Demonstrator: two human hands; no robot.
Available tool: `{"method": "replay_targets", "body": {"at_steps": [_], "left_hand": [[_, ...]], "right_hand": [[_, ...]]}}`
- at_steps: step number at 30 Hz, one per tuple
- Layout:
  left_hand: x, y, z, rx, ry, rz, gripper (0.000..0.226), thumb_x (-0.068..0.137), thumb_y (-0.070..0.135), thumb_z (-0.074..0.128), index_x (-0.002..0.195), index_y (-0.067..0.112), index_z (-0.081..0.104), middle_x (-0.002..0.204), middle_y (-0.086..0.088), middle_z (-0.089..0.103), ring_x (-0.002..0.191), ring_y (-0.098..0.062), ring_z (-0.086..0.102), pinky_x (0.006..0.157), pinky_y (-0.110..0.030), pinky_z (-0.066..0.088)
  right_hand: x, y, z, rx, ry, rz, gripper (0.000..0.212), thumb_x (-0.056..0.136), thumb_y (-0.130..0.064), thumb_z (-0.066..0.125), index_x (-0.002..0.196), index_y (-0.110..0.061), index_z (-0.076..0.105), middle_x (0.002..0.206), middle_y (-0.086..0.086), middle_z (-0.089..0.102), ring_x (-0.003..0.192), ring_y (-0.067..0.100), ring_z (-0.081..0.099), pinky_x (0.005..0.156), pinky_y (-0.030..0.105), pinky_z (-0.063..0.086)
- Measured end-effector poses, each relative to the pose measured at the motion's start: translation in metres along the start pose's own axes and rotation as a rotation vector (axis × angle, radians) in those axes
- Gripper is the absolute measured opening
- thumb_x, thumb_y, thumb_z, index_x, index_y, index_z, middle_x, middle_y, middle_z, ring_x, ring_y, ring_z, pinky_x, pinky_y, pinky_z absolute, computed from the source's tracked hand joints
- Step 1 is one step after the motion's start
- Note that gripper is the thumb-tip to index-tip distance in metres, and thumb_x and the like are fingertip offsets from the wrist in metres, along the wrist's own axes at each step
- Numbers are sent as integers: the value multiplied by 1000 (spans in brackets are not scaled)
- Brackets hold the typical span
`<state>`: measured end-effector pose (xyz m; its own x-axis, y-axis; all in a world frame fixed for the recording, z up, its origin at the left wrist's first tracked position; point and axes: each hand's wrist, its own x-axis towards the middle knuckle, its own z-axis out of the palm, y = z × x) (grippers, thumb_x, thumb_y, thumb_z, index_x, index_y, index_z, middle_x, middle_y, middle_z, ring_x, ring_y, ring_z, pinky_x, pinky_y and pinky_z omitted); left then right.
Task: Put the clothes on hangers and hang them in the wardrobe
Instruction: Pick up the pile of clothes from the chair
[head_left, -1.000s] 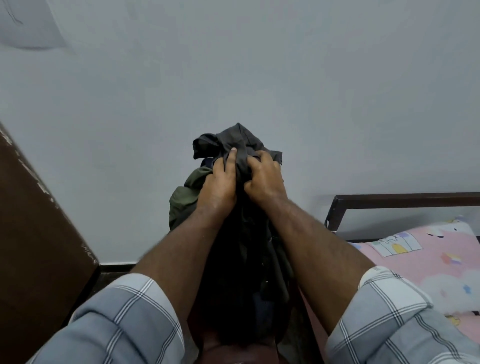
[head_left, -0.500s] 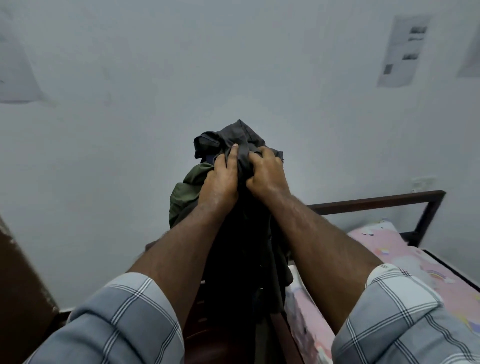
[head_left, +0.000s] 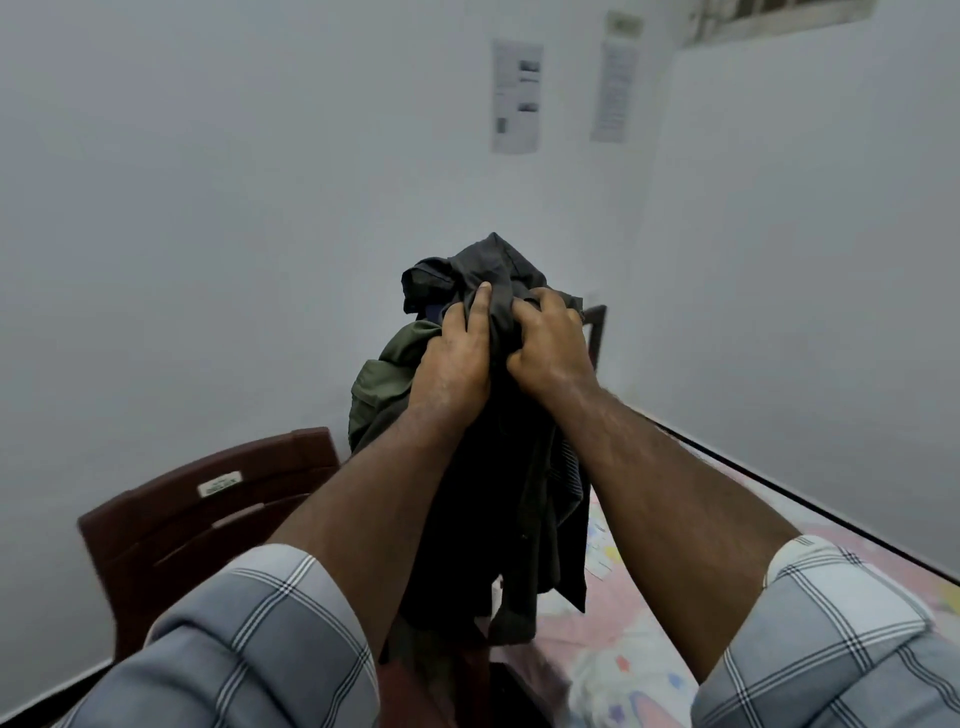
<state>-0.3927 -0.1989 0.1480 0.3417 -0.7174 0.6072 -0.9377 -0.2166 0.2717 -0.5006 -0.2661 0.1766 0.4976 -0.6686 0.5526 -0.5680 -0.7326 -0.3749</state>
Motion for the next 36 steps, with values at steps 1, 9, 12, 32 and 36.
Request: {"method": "replay_targets", "body": {"at_steps": [1,9,12,32,36], "left_hand": [[-4,17,8,-20,-12,28,85,94,6,56,160,22,5,146,-20,37,92,-37,62,78,-50,56],[-53,181,67,-134,-117,202,82,94,5,52,161,19,8,145,-22,36,89,-40,62,75,-53,55],[-77,251,86,-148,-160,243,80,96,7,49,161,22,5,146,-19,35,93,-40,60,78,-53,53],[-218,605,219,-291,-410,506,82,97,9,48,161,17,-3,153,-23,29,99,-42,60,77,-47,52],[-220,634,258,-350,-438,556,82,97,9,48,160,19,-3,153,-22,29,97,-41,61,78,-48,55]], "right_hand": [[-11,16,-10,-17,9,30,53,80,-2,57,129,-21,60,145,10,43,120,38,46,107,38,38],[-111,142,-106,-133,47,248,49,77,-1,56,123,-18,62,142,11,45,118,38,48,104,37,37],[-153,192,-149,-170,61,298,49,76,-3,56,122,-19,63,139,11,47,117,38,49,102,39,39],[-379,455,-349,-372,34,624,55,78,-1,59,130,-18,59,146,11,41,122,40,42,101,41,39],[-390,497,-351,-404,29,678,63,77,-3,61,137,-22,55,148,12,40,121,41,42,102,42,39]]}}
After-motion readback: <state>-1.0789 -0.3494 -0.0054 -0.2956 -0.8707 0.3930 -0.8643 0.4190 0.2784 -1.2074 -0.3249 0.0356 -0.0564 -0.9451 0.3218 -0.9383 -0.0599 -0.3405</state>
